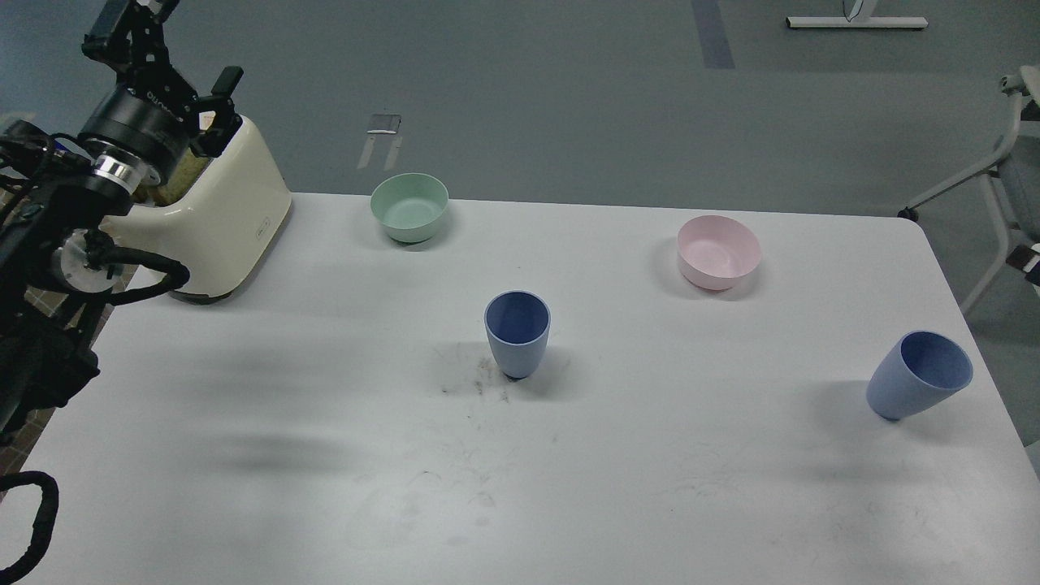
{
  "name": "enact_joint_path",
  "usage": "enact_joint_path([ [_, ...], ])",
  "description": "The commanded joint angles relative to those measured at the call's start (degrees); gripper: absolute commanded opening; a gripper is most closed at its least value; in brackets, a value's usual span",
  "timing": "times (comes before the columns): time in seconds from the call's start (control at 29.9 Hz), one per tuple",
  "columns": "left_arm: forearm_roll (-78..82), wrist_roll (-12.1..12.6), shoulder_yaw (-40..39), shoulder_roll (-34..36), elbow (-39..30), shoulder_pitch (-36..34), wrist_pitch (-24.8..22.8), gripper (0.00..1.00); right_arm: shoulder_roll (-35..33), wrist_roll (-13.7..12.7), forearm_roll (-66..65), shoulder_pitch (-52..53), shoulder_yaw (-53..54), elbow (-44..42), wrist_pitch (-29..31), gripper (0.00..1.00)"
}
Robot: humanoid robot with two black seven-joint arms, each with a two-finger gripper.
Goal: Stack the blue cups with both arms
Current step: 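Reach the right gripper to the other blue cup and grasp it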
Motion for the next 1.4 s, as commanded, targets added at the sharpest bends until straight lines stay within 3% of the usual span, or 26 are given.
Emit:
enact_joint_path([
  [0.0, -0.1, 0.0, 0.6, -0.4, -0.1, -0.2, 0.0, 0.98, 0.1, 0.0, -3.6, -0.5, -4.6, -0.2, 0.0, 1.0],
  [0.23, 0.1, 0.1, 1.0, -0.5, -0.4, -1.3, -0.2, 0.98, 2.0, -0.6, -4.2, 1.6, -13.6, -3.1, -0.8, 0.95],
  [0.33, 0.6, 0.2, 1.0, -0.2, -0.3, -1.5, -0.3, 0.98, 3.2, -1.5, -4.2, 2.8, -14.8, -3.1, -0.8, 0.85],
  [0.4, 0.7, 0.2, 1.1, -0.2, -0.3, -1.4, -0.3, 0.98, 3.4, -2.9, -4.2, 3.3, -15.7, -3.1, -0.8, 0.73],
  [0.6, 0.7, 0.2, 1.1, -0.2, -0.3, -2.0, -0.4, 0.98, 3.1, -3.7, -4.2, 4.2, -16.0, -2.8, -0.8, 0.71],
  [0.8, 0.7, 0.4, 1.1, -0.6, -0.4, -2.1, -0.3, 0.98, 2.7, -3.7, -4.2, 4.9, -16.0, -2.5, -0.8, 0.53],
  [1.1, 0.8, 0.4, 1.2, -0.6, -0.4, -2.1, -0.3, 0.98, 2.4, -3.7, -4.2, 4.8, -16.2, -2.0, -0.7, 0.52],
  [1.27, 0.8, 0.4, 1.2, -0.6, -0.4, -2.1, -0.3, 0.98, 2.3, -3.8, -4.2, 5.1, -16.2, -1.6, -0.7, 0.33],
  [1.37, 0.8, 0.4, 1.2, -0.6, -0.4, -2.1, -0.3, 0.98, 2.1, -3.8, -4.2, 4.9, -16.2, -1.5, -0.7, 0.1],
])
